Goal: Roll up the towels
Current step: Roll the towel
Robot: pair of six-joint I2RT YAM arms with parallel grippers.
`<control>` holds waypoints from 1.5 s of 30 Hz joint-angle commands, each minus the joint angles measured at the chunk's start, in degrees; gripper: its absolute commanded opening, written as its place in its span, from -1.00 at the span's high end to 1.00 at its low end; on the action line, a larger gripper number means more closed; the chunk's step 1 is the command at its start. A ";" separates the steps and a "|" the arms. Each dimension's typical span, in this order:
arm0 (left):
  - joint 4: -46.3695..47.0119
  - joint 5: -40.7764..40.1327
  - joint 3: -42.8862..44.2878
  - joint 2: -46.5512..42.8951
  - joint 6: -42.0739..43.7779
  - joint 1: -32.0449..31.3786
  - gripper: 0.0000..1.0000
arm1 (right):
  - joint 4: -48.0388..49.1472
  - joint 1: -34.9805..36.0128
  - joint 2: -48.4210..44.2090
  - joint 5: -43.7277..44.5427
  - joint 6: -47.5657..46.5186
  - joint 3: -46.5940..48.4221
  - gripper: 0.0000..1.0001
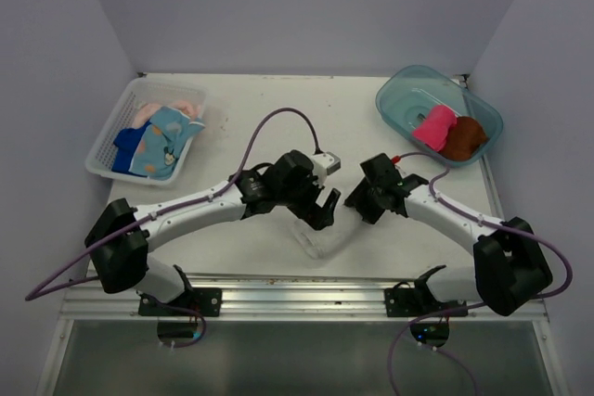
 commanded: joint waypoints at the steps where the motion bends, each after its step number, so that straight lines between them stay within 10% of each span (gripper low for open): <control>1: -2.96 -11.82 3.62 -0.53 4.54 -6.83 -0.99 | -5.32 0.10 1.18 1.93 0.18 3.11 0.18; 25: -5.60 -37.76 10.66 16.70 4.90 -21.69 -0.97 | -3.04 0.10 2.24 -0.26 0.09 3.90 0.14; 33: -4.10 -39.97 9.43 17.67 4.19 -21.61 -0.51 | -3.04 0.10 1.36 -0.70 0.09 3.55 0.13; 38: -2.61 -33.40 8.29 17.05 3.84 -19.69 -0.02 | -2.78 0.10 0.57 -1.14 -0.43 3.64 -0.19; 45: 3.72 -7.39 1.70 9.68 1.03 -7.91 0.11 | -3.56 -0.07 -2.95 0.00 -2.02 3.73 -0.76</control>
